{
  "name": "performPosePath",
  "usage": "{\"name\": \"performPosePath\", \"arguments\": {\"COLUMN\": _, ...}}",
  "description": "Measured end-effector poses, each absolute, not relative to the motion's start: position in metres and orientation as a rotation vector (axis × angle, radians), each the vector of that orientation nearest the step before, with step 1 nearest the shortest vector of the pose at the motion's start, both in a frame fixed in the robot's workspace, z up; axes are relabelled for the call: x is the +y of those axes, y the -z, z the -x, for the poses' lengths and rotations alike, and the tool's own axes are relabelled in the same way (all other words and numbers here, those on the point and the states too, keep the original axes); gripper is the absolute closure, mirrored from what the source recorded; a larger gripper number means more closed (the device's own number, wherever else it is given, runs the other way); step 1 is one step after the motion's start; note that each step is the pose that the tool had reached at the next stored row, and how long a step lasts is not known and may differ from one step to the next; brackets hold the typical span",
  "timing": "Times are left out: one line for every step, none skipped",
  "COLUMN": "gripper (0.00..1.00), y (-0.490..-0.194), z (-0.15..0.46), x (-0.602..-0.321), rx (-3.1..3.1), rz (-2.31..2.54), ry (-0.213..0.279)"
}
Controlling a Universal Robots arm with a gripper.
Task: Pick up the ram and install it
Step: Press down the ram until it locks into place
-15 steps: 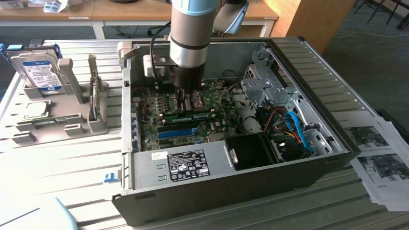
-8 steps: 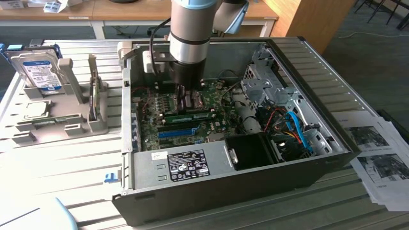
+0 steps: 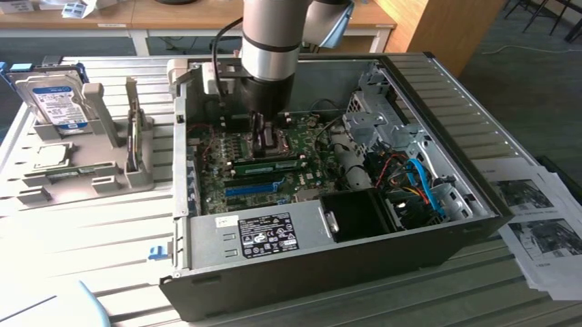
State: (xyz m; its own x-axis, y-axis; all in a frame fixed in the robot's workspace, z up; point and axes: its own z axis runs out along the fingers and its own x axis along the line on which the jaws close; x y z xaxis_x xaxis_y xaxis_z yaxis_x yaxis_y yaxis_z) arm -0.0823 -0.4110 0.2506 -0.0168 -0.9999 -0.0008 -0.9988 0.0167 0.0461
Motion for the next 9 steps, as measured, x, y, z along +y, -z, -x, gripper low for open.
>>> {"name": "performPosePath", "arguments": {"gripper": 0.91, "y": -0.252, "z": 0.082, "x": -0.411, "rx": -2.217, "rz": -2.180, "ry": 0.052}}
{"name": "performPosePath", "arguments": {"gripper": 0.91, "y": -0.254, "z": 0.082, "x": -0.411, "rx": -2.217, "rz": -2.180, "ry": 0.052}}
{"name": "performPosePath", "arguments": {"gripper": 0.91, "y": -0.256, "z": 0.082, "x": -0.411, "rx": -2.217, "rz": -2.180, "ry": 0.052}}
{"name": "performPosePath", "arguments": {"gripper": 0.91, "y": -0.257, "z": 0.082, "x": -0.411, "rx": -2.217, "rz": -2.180, "ry": 0.052}}
{"name": "performPosePath", "arguments": {"gripper": 0.91, "y": -0.259, "z": 0.082, "x": -0.411, "rx": -2.217, "rz": -2.180, "ry": 0.052}}
{"name": "performPosePath", "arguments": {"gripper": 0.91, "y": -0.260, "z": 0.082, "x": -0.411, "rx": -2.217, "rz": -2.180, "ry": 0.052}}
{"name": "performPosePath", "arguments": {"gripper": 0.91, "y": -0.262, "z": 0.082, "x": -0.411, "rx": -2.217, "rz": -2.180, "ry": 0.052}}
{"name": "performPosePath", "arguments": {"gripper": 0.91, "y": -0.264, "z": 0.082, "x": -0.411, "rx": -2.217, "rz": -2.180, "ry": 0.052}}
{"name": "performPosePath", "arguments": {"gripper": 0.91, "y": -0.266, "z": 0.082, "x": -0.411, "rx": -2.217, "rz": -2.180, "ry": 0.052}}
